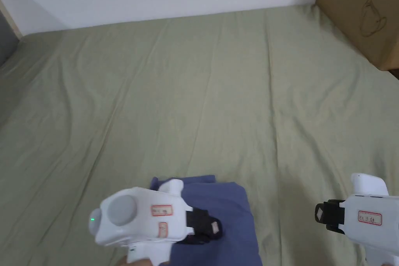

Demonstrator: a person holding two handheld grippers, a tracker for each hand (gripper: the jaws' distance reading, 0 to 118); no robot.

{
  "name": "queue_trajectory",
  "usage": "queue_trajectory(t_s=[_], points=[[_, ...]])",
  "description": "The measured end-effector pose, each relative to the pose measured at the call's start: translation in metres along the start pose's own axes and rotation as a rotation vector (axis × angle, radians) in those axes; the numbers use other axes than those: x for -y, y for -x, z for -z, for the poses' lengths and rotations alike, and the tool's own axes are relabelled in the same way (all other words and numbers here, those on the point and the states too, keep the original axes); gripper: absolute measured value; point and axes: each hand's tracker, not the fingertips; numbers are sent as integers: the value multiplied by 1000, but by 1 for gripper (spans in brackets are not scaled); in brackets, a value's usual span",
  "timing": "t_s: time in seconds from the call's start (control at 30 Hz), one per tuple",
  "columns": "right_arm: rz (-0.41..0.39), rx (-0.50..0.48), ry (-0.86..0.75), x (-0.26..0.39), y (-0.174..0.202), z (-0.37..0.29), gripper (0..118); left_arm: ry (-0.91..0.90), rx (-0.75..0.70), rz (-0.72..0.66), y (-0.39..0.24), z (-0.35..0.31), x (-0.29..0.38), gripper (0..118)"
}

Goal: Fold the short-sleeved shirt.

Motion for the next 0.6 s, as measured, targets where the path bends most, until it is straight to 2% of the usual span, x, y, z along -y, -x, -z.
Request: queue_trajectory(t_s=[0.1, 0.2, 0.3, 0.47, 0.6], points=[[-10, 3, 5, -1, -1, 1, 0, 34, -31, -58, -4, 35, -4, 2], [-18, 1, 4, -1, -1, 0, 0, 69, -74, 104, -36, 52, 6, 1], [-12, -5, 7, 0, -2, 0, 0, 89, -53, 87, -47, 62, 6, 1], [-13, -10, 4, 0, 0, -3, 0, 80, 2, 101, -61, 60, 10, 1], [-30, -15, -10, -4, 7, -11, 0, 17, 41, 87, -57, 29, 10, 1]])
